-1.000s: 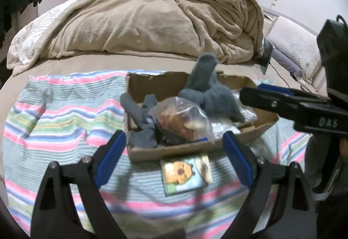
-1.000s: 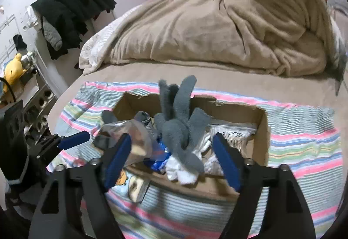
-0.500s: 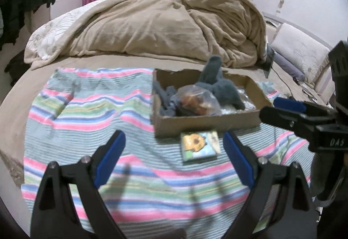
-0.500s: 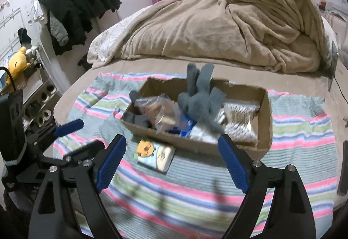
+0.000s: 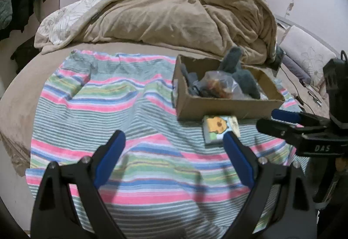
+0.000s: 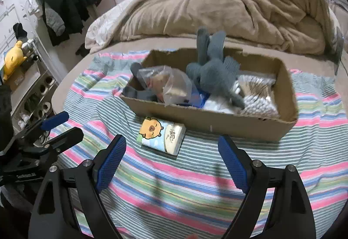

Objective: Organize objects
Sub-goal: 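Grasp the cartoon-bear tissue pack with the right tool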

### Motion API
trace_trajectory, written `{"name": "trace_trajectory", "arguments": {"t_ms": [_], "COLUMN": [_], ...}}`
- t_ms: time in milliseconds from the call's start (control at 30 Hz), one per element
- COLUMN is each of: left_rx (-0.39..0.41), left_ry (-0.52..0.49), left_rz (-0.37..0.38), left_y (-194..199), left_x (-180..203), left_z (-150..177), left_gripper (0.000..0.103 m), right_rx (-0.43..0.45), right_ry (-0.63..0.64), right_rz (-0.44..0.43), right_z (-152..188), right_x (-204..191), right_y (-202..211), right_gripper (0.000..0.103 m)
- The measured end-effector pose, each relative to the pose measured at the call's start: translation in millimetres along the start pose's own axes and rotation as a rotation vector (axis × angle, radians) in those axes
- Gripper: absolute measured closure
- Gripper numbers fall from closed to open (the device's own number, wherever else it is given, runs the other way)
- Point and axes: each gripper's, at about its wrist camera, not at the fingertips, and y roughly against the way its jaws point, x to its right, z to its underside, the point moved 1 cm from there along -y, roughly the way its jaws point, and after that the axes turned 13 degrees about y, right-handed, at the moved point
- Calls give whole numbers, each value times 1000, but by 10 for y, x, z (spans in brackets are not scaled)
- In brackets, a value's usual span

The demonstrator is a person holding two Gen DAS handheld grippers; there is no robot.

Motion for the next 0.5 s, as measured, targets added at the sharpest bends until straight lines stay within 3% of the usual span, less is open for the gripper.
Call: {"name": "trace_trajectory", "arguments": {"t_ms": [500], "left_rx": [-65], "left_ry": [41], "left_rz": [31], "left_y": [-212], "left_x": [-128], "left_z": [57], "left_gripper": [11], "right_rx": [-112], "right_ry": [31], "right_rz": [-24], "right_z": [-7], "right_x": [-223], "right_y": [-686], "right_gripper": [14]}}
